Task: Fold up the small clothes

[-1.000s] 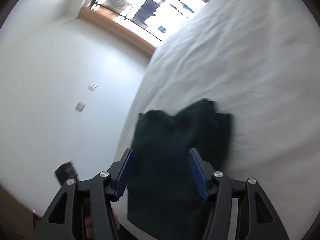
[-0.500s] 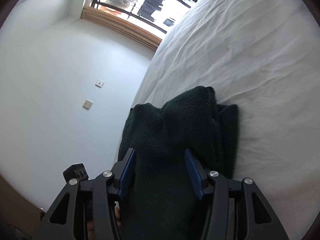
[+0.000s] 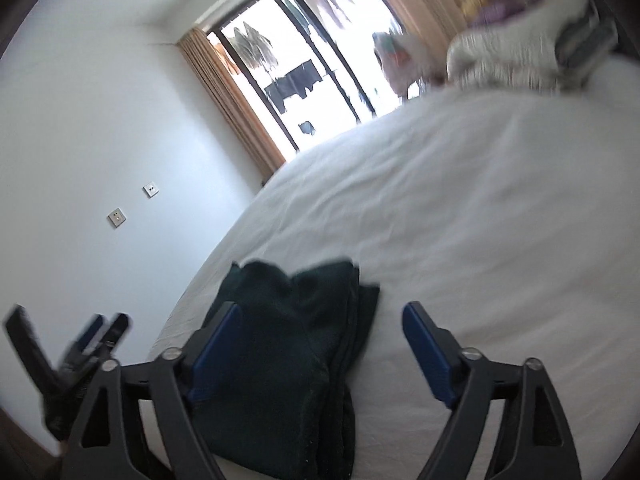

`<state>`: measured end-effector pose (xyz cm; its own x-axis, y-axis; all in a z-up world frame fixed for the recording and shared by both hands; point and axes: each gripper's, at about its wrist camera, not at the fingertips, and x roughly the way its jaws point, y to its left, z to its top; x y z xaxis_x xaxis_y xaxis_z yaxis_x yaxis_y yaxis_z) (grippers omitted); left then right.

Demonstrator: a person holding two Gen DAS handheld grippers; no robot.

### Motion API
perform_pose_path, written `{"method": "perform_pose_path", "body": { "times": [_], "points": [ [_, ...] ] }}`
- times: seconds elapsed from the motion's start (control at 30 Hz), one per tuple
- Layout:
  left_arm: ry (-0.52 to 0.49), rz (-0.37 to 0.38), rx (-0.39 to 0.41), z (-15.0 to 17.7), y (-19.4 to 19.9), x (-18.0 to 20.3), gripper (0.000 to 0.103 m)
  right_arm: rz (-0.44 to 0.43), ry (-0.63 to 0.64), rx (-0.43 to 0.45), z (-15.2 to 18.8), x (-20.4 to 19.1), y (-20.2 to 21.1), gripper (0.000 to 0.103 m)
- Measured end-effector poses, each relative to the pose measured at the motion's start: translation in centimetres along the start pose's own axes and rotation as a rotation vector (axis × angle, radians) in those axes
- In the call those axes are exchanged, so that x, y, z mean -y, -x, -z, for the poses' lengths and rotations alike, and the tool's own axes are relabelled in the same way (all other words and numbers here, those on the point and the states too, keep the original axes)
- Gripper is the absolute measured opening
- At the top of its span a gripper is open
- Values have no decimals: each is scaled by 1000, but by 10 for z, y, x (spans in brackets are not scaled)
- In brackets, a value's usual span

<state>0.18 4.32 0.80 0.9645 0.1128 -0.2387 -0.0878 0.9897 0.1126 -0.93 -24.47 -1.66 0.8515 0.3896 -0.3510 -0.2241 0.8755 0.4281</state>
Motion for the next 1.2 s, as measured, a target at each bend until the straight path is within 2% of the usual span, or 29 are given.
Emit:
{"method": "perform_pose_path", "body": {
  "times": [0.03,0.07,0.2,0.33,0.53,0.67,0.83,0.93,1.0,1.2],
  "points": [
    [3,-17,53,-8,14,-1,103,20,30,52,-8,-9,10,102],
    [11,-37,112,-17,30,-2,103,35,61,108,-14,-19,22,103],
    [14,-77,243,-46,70,-8,103,108,194,277,-36,-53,60,103],
    [-28,-106,289,-69,98,-13,103,141,277,416,-49,-80,101,103],
    [-21,-77,297,-97,134,-14,103,196,341,484,-65,-113,145,103],
    [-26,-48,260,-98,157,-17,103,171,385,459,-70,-127,158,103],
    [0,2,133,-78,165,-13,103,169,306,322,-64,-118,140,103],
    [15,-5,6,-53,143,-6,103,181,225,194,-52,-101,112,103],
    [21,27,-91,-34,127,-4,103,195,194,114,-39,-92,92,103],
    [0,-1,-266,16,78,8,103,270,223,-12,2,-85,65,103]
  ]
}}
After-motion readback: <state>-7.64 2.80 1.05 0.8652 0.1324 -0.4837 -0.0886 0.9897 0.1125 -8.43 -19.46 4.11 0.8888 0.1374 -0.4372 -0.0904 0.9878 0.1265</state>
